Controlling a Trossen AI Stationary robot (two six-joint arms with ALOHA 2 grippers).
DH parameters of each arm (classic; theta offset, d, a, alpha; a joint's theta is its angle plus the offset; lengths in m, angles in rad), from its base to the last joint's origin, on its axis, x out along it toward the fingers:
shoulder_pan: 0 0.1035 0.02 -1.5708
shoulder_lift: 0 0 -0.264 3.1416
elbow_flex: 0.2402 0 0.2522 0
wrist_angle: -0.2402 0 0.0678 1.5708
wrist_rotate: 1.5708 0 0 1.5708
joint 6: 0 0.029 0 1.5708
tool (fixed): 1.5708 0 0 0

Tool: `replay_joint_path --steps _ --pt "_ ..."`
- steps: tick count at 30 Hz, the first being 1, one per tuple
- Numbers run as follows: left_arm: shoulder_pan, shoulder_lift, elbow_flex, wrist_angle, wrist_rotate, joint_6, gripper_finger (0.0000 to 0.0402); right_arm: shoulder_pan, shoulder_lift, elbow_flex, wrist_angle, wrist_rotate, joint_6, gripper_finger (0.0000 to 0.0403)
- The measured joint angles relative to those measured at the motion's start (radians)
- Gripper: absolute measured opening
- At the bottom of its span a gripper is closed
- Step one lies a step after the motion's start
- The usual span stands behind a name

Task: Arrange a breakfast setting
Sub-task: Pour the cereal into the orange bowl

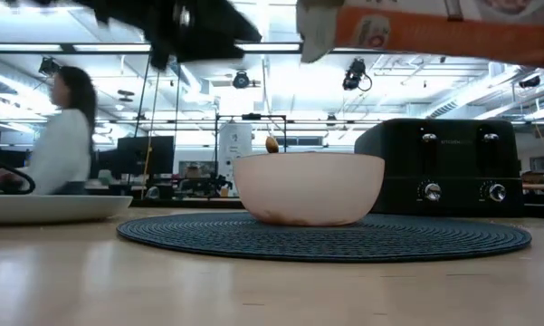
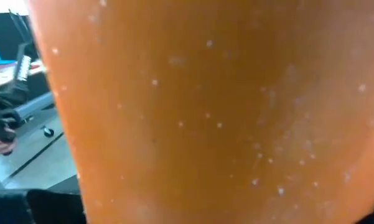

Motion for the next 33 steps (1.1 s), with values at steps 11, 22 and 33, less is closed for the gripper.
replay_joint_path --steps 11,22,33 --pt "0.165 0.179 -0.086 0.564 0.268 0.155 0.0239 0.000 -0.062 0.000 0.210 -0.018 0.057 0.0307" --pt "0.320 0.189 0.116 0.618 0.523 0.325 0.0270 0.000 -0.007 -0.031 0.598 0.018 0.113 0.0307" --pt "0.351 0.189 0.354 0.602 0.702 0.500 0.0270 0.000 0.099 -0.300 1.336 0.098 0.292 0.0307"
